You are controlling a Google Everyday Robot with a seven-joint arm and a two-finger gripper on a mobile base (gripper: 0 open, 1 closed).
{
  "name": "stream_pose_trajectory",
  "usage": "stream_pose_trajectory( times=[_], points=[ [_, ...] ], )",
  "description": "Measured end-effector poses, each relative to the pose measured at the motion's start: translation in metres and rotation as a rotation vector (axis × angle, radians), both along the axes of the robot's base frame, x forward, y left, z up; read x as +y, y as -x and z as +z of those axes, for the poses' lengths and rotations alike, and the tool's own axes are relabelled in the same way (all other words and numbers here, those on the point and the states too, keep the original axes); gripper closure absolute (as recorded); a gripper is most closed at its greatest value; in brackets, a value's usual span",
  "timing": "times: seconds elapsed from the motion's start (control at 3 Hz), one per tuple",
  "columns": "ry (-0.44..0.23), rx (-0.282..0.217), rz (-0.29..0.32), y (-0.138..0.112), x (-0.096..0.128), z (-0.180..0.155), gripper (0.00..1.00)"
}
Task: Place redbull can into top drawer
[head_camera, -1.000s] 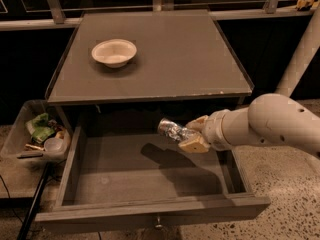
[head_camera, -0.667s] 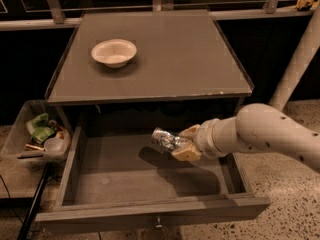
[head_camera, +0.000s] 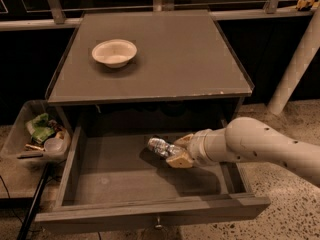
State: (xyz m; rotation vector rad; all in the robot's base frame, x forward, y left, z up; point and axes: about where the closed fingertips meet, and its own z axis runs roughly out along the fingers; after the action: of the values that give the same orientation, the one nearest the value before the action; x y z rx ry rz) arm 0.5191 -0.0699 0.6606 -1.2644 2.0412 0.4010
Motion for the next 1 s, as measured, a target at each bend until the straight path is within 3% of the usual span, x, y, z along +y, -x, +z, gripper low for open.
stream_pose_trajectory(
  times=[1.0],
  points=[
    [-0.032, 0.024, -0.041, 0.004, 0.012, -0.045, 1.0]
  ],
)
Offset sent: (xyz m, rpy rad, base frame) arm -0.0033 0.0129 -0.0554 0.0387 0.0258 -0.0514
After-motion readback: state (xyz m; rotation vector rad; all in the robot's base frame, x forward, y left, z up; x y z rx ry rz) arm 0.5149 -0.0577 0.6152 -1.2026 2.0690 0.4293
